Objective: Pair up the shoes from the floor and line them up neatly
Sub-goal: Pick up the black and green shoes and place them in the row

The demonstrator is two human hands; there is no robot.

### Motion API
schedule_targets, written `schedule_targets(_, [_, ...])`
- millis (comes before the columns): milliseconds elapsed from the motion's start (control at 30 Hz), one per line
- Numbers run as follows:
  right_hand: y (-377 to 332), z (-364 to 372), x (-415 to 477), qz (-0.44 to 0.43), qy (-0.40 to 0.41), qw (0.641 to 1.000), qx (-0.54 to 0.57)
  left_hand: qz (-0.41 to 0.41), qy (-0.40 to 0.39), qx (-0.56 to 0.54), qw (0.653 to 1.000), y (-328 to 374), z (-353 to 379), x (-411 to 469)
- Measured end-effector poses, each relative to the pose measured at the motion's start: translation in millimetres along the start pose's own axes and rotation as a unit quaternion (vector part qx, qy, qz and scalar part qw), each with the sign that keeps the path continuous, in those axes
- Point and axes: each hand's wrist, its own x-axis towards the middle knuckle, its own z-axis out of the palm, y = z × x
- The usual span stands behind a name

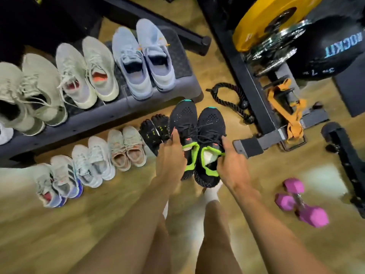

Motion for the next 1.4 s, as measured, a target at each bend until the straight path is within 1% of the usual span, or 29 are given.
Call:
schedule_targets(167, [47,49,108,-0.066,-0.067,0.993,-0.065,-0.049,-0.026,0.028,0.998,8,88,63])
schedule_targets(300, [88,97,184,-0.115,-0.109,0.981,-0.108,-0.091,-0.049,-0.002,0.995,6,165,113])
schedule_targets(433, [116,146,254,-0.13,-0.135,0.971,-0.149,-0.109,-0.065,-0.015,0.992,5,229,163])
schedule_targets(533, [134,181,300,-0.135,-0.141,0.97,-0.143,-0.096,-0.059,-0.029,0.993,-3,277,205])
schedule_targets(600, [144,205,330,-0.142,-0.135,0.972,-0.131,-0.086,-0.04,-0.01,0.995,-12,306,232])
schedule_targets(733, [156,254,381,-0.151,-0.134,0.973,-0.108,-0.098,-0.003,0.005,0.995,-31,348,269])
schedule_targets(800, [158,273,397,-0.143,-0.147,0.973,-0.106,-0.109,0.0,0.0,0.994,-41,362,278])
schedule_targets(933, [161,304,399,-0.133,-0.194,0.958,-0.166,-0.138,-0.013,-0.004,0.99,-52,381,282])
schedule_targets(1067, [160,310,393,-0.169,-0.18,0.953,-0.177,-0.156,-0.013,-0.001,0.988,-48,383,280])
schedule_targets(1167, [155,306,403,-0.171,-0.172,0.951,-0.19,-0.181,-0.02,-0.019,0.983,-46,379,278])
schedule_targets(1300, [149,299,411,-0.155,-0.215,0.944,-0.198,-0.195,-0.065,-0.031,0.978,-48,381,268])
schedule_targets(1400, [143,288,397,-0.163,-0.224,0.928,-0.251,-0.204,-0.104,-0.033,0.973,-47,375,259])
